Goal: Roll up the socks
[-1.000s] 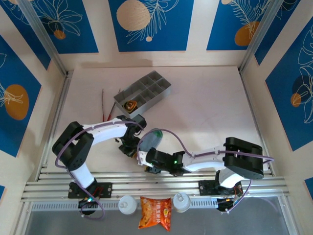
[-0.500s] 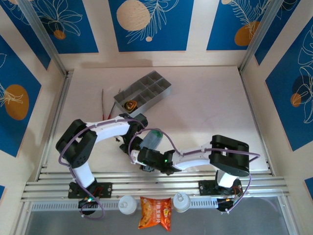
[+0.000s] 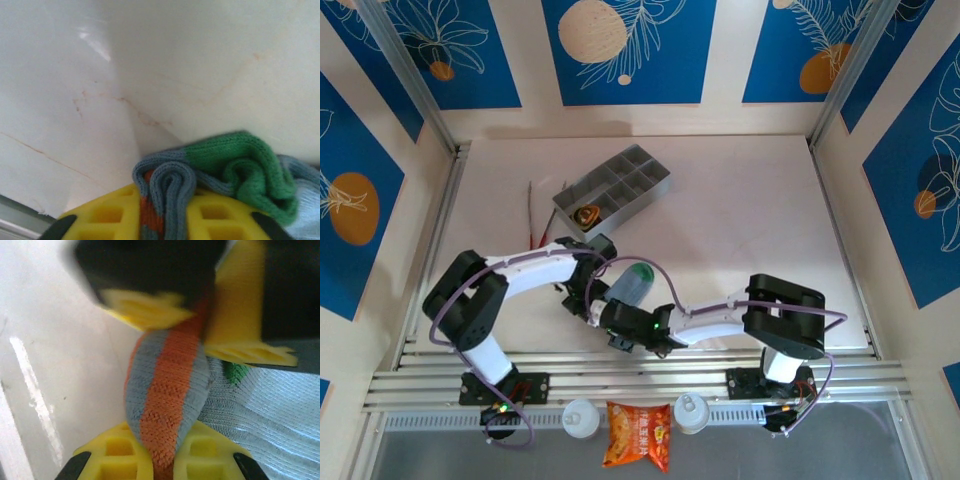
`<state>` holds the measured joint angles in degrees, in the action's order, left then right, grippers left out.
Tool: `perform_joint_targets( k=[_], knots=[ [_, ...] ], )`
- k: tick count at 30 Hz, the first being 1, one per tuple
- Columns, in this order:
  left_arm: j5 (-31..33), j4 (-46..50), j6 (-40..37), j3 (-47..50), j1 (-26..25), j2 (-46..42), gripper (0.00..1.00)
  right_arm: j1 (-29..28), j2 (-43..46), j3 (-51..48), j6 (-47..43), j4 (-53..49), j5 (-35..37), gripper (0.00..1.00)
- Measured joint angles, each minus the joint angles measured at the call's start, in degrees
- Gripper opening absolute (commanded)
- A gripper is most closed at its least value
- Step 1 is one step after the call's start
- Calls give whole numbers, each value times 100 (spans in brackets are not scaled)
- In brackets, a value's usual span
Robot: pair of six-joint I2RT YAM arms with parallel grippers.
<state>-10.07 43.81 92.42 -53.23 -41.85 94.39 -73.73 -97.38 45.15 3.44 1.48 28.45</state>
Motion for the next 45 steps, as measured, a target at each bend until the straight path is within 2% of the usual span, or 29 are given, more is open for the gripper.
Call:
perform_joint_targets(
  k=[1, 2, 4, 7, 13, 16, 20, 22, 29, 34, 38, 43, 45],
  knots=[
    [0, -151, 55, 118, 7, -94, 60, 57, 13, -74, 184, 125, -111, 0],
    [-13, -262, 81, 223, 31, -197, 69, 105, 20, -160, 365, 278, -203, 0],
    [-22, -442, 151, 400, 92, -387, 82, 199, 24, -352, 708, 608, -367, 0],
    [0, -649, 192, 579, 203, -697, 91, 332, 46, -678, 1207, 1248, -610, 0],
    [111, -1231, 138, 726, 442, -1467, 91, 509, -22, -1261, 1893, 2553, -1071, 0],
    [111, -1458, -11, 789, 487, -1631, 85, 643, -186, -1486, 2140, 3281, -1390, 0],
    [109, -1513, -428, 870, 487, -1685, 68, 815, -476, -1716, 2465, 4232, -1827, 0],
    [111, -1504, -623, 946, 487, -1764, 63, 879, -608, -1829, 2616, 4645, -1980, 0],
    [177, -1451, -1102, 1237, 487, -2046, 59, 1029, -1075, -2024, 2992, 5834, -2411, 0],
    [179, -1587, -1335, 1270, 479, -1845, 55, 1147, -1215, -2044, 3121, 6118, -2699, 0],
    [212, -1602, -1462, 1272, 433, -1731, 55, 1283, -1292, -2037, 3147, 6227, -3025, 0],
    [286, -1687, -1558, 1355, 407, -1768, 72, 1486, -1399, -1952, 3171, 6264, -3530, 0],
    [337, -1725, -1563, 1403, 407, -1873, 73, 1558, -1443, -1897, 3187, 6260, -3716, 0]
  ],
)
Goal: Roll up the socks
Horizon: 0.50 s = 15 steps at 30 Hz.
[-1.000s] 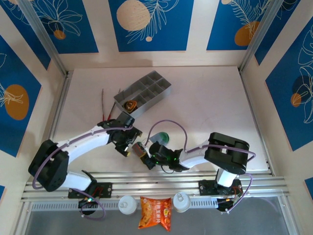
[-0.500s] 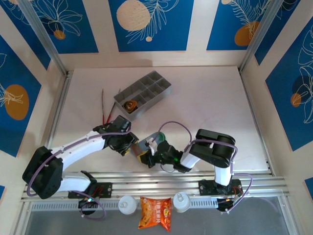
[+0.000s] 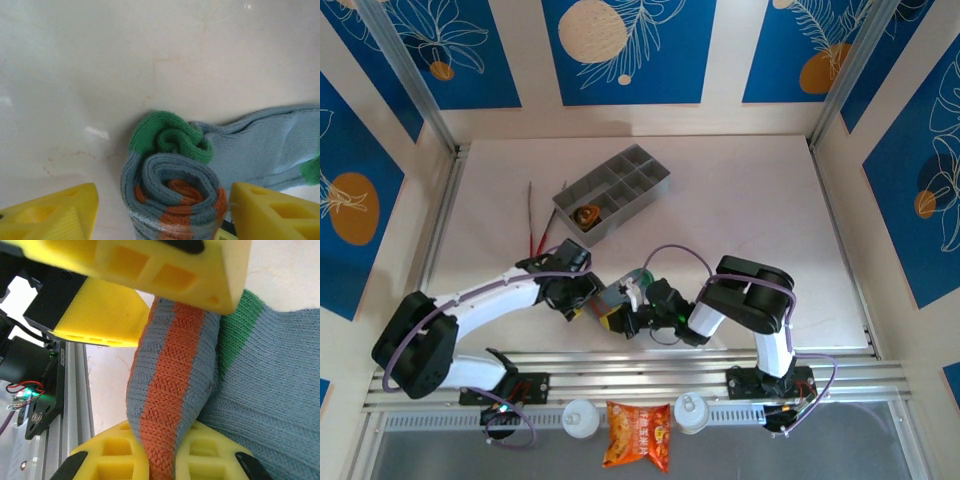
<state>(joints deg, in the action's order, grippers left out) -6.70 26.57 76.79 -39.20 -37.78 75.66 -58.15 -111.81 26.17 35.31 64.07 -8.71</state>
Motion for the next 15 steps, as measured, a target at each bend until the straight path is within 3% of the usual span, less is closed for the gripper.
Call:
perform_joint_targets(
  k=[10, 15],
  knots=[
    [76, -350, 92, 404, -28, -542, 55, 249, -22, 129, 44, -212, -549, 0],
    [42, -516, 81, 542, -61, -455, 52, 293, -24, 181, 44, -308, -686, 0]
  ],
)
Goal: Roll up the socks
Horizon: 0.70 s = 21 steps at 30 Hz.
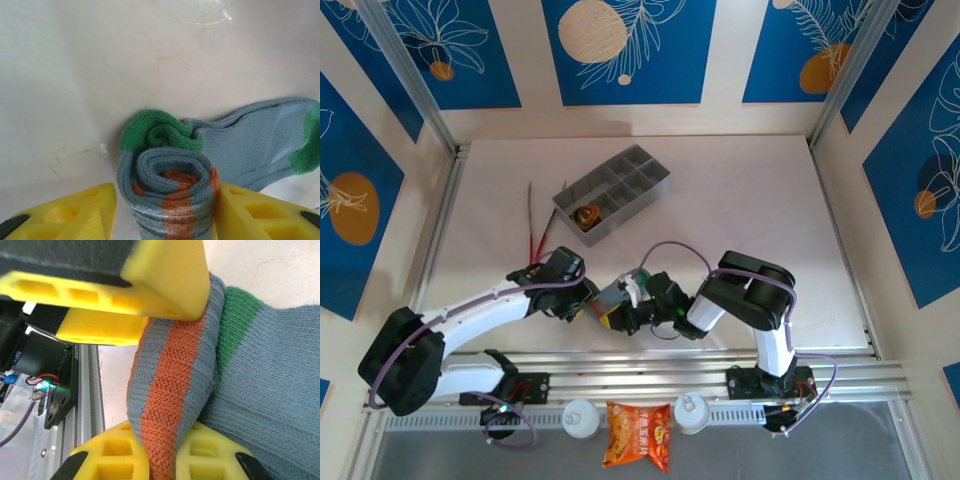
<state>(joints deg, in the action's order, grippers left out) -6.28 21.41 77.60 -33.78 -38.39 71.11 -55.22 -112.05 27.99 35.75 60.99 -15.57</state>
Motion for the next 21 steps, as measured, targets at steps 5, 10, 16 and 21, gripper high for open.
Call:
perform_joint_targets(
  k=[5, 10, 16, 21],
  knots=[
    [-57, -280, -83, -68, -131, 688, 39, 35, 11, 105, -42, -229, -168, 0],
    [48, -42, -269, -173, -192, 772, 7, -17, 249, 393, -450, -1141, -96, 0],
    [223, -33, -470, -175, -229, 778, 0, -181, 588, 1198, -1532, -3200, 310, 3],
    [553, 201, -131, -168, -227, 782, 0, -184, 590, 2070, -2651, -4769, 557, 24]
  ],
)
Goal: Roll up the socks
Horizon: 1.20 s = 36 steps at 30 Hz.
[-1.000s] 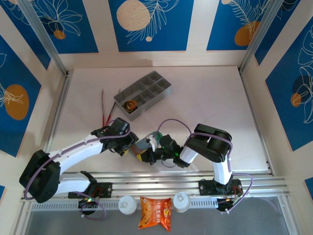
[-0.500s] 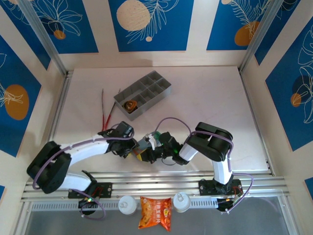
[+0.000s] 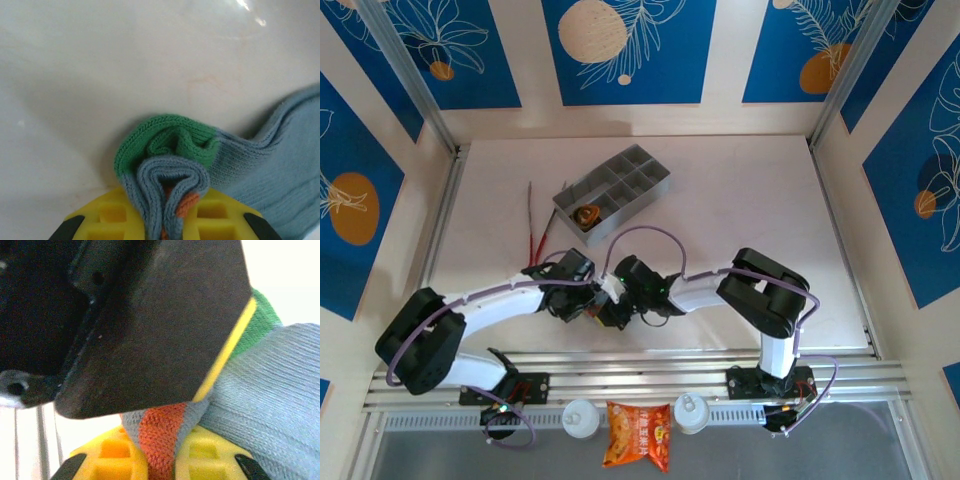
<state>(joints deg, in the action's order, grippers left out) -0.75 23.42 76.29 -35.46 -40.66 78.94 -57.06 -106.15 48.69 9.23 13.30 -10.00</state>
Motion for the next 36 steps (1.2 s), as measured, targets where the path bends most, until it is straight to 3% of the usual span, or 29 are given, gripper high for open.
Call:
perform_joint_targets(
  k=[3, 4, 9, 13, 25, 33, 36],
  knots=[
    [61, 103, 352, -107, -37, 107, 0, 7, 131, 295, -540, -778, 448, 56],
    [76, 173, 450, -199, -76, 197, 0, -9, 232, 284, -684, -914, 662, 62],
    [50, 743, 699, -905, -321, 883, 0, -188, 1095, -487, -1340, -946, 1858, 68],
    [-74, 1102, 883, -1397, -433, 1373, 0, -789, 1738, -1104, -1880, -844, 2398, 71],
    [-348, 1460, 1202, -1797, -442, 1729, 0, -1088, 1784, -1097, -2476, -505, 3128, 70],
    [-455, 1495, 1231, -1834, -422, 1764, 0, -1088, 1233, -774, -2540, -570, 3169, 49],
    [-505, 1493, 1213, -1834, -380, 1766, 0, -1141, 1156, -723, -2404, -581, 3250, 34]
  ],
)
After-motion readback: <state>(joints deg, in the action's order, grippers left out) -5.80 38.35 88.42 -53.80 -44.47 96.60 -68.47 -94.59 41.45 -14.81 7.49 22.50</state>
